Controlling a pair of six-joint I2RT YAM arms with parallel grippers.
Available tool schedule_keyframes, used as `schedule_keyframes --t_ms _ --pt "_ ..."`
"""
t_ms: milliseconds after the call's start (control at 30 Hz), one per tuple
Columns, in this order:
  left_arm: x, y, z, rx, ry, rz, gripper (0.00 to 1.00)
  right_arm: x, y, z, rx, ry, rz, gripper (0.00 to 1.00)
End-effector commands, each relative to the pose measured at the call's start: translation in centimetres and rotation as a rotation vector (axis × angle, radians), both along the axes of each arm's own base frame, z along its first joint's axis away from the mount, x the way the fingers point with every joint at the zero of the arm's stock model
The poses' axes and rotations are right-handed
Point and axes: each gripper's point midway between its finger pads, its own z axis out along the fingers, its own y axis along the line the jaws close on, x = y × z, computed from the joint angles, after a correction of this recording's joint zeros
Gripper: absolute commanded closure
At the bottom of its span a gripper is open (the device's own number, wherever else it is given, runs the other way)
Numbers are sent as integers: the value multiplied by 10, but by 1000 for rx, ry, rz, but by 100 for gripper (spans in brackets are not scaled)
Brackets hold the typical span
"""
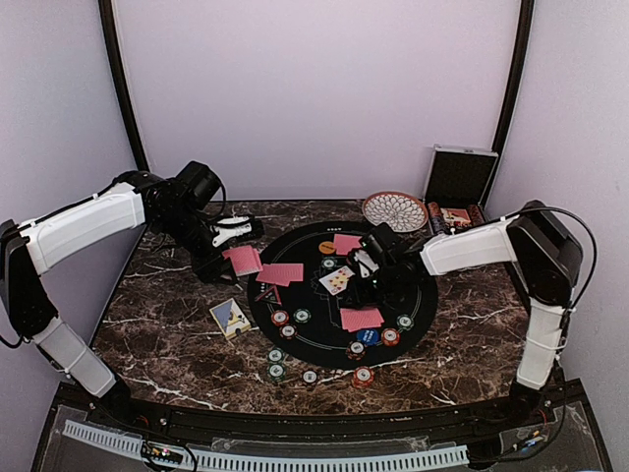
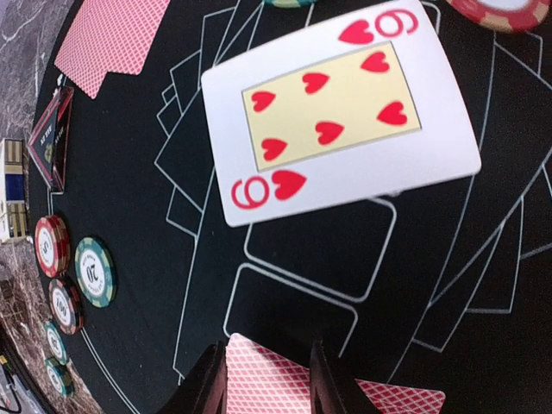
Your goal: Distribute texas hold em gaming equipment
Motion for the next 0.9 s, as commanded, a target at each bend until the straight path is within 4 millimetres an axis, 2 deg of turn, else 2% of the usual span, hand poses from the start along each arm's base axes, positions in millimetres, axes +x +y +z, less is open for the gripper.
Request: schedule_keyframes --t_ms 0,200,567,700,867 --pt "-3 1 24 -37 -36 -3 100 -40 -14 -12 -35 103 6 68" --pt "-3 1 24 -37 -35 -4 100 -67 -18 -15 -67 125 32 68" --pt "-4 1 24 -37 -31 -6 100 -86 -36 -8 -86 142 25 69" --pt "-4 1 24 -38 -30 -7 100 -78 -30 10 -74 111 29 68" --pt "-3 0 25 -40 -28 -4 100 -50 -10 42 -32 49 28 63"
